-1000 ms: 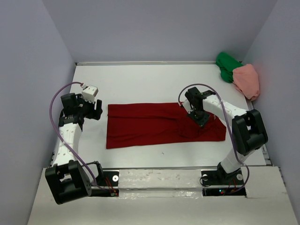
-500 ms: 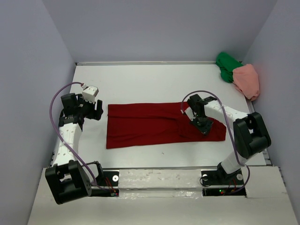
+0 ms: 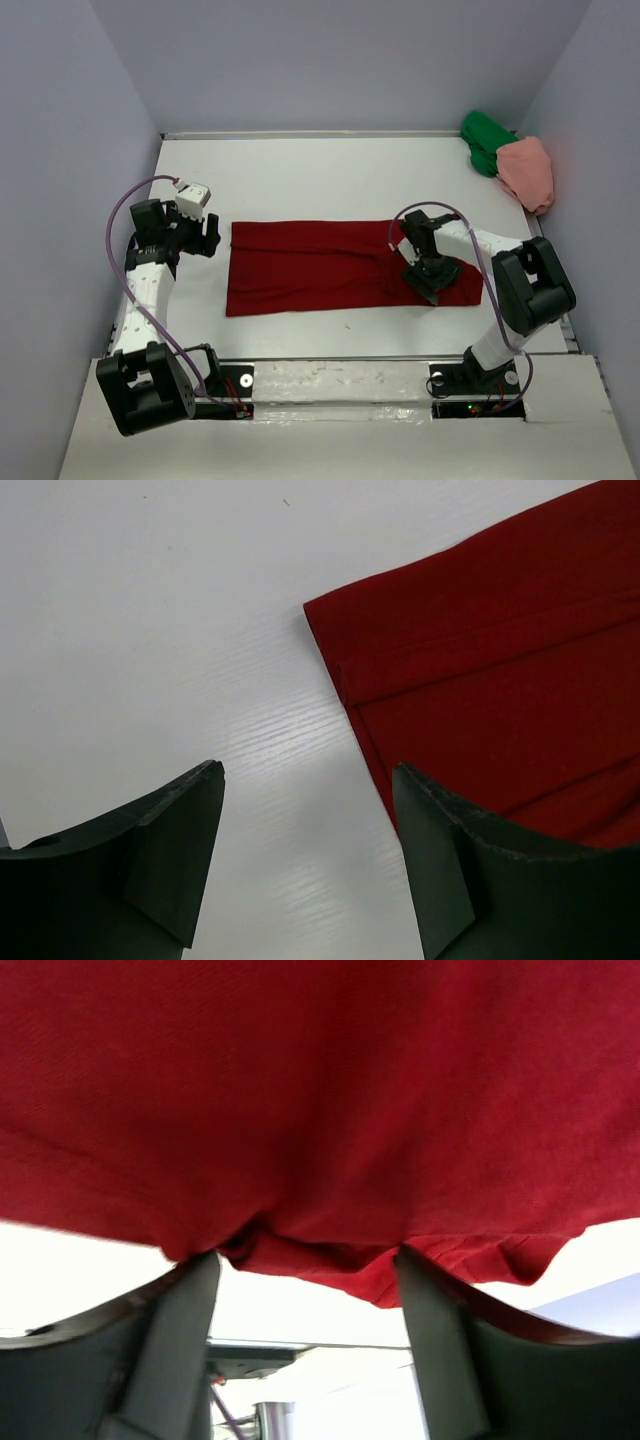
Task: Fold and stack the t-shirts
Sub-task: Fold the other side of the tshirt into a rectangle, then rotate the tshirt 90 degrees
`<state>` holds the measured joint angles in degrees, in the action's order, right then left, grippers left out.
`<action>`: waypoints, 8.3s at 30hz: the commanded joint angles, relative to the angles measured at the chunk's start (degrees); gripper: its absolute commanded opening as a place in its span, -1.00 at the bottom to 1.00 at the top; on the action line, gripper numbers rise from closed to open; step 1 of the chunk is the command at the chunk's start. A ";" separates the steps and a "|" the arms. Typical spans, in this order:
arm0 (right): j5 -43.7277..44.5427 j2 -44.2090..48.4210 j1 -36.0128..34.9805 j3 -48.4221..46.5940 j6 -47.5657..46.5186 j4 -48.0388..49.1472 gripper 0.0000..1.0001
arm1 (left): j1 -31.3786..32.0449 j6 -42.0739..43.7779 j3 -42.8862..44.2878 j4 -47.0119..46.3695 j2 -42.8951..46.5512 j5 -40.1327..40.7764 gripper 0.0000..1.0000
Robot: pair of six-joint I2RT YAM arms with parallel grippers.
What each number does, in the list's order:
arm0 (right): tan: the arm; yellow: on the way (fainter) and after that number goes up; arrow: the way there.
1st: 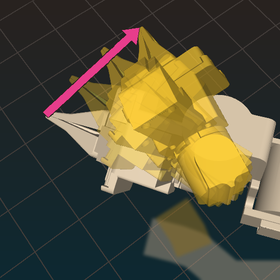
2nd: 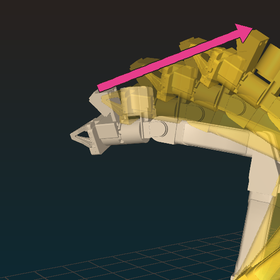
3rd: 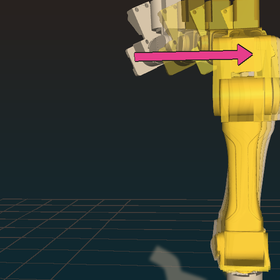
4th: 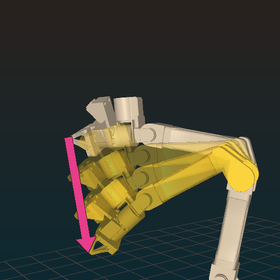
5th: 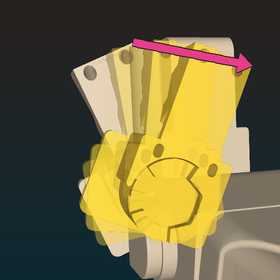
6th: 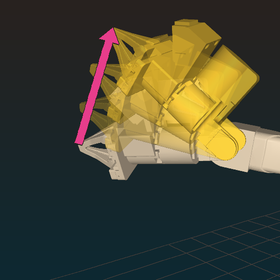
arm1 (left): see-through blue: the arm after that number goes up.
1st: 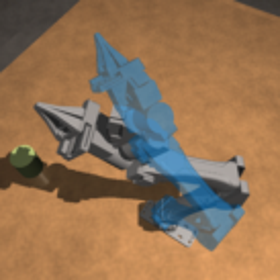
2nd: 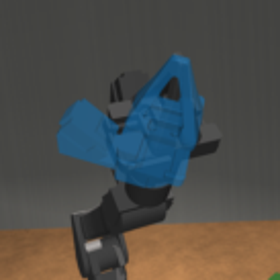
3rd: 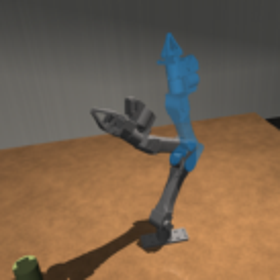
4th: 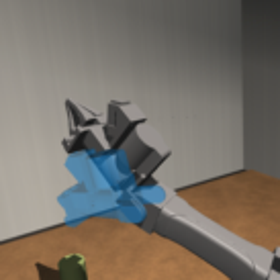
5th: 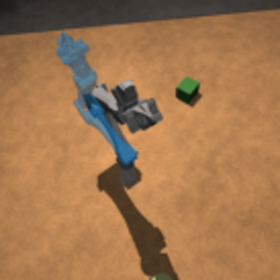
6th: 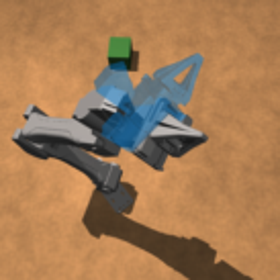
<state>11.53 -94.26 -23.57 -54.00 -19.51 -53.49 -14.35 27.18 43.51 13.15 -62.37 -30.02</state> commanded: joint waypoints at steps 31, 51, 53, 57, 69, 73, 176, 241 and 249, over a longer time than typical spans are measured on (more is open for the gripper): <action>7.81 15.60 1.60 -1.02 3.25 7.97 -1.00 | 13.90 6.13 7.82 2.59 -11.71 2.16 -0.36; 8.51 12.70 2.13 0.21 2.28 9.90 -1.00 | 18.30 5.96 21.09 -0.67 -34.22 8.31 0.05; 8.68 12.26 2.13 0.30 2.28 9.90 -1.00 | 18.65 5.78 22.58 0.03 -35.54 8.40 0.06; 8.95 12.17 2.13 0.47 2.28 10.08 -1.00 | 19.45 6.22 24.34 1.53 -37.82 8.93 -0.30; 9.39 12.26 2.13 0.82 2.19 10.08 -1.00 | 20.76 7.71 22.50 2.94 -39.14 9.89 -0.98; 9.48 12.34 2.13 1.09 2.19 10.16 -1.00 | 21.29 7.71 22.76 3.29 -41.16 12.00 -1.00; 9.65 7.86 2.13 0.74 3.07 8.67 -1.00 | 27.80 10.09 10.72 4.79 -24.90 16.56 -1.00; -5.28 -38.53 7.14 -51.10 -6.42 2.70 -1.00 | 27.97 5.96 8.88 14.18 -24.91 19.21 -1.00; -8.37 -51.54 7.14 -70.62 -9.58 -0.56 -1.00 | 27.97 5.78 7.39 17.08 -22.19 20.09 -1.00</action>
<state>12.88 -138.30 -16.14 -119.74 -27.40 -59.07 13.41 33.41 51.96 26.74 -87.55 -9.80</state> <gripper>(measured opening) 0.009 0.014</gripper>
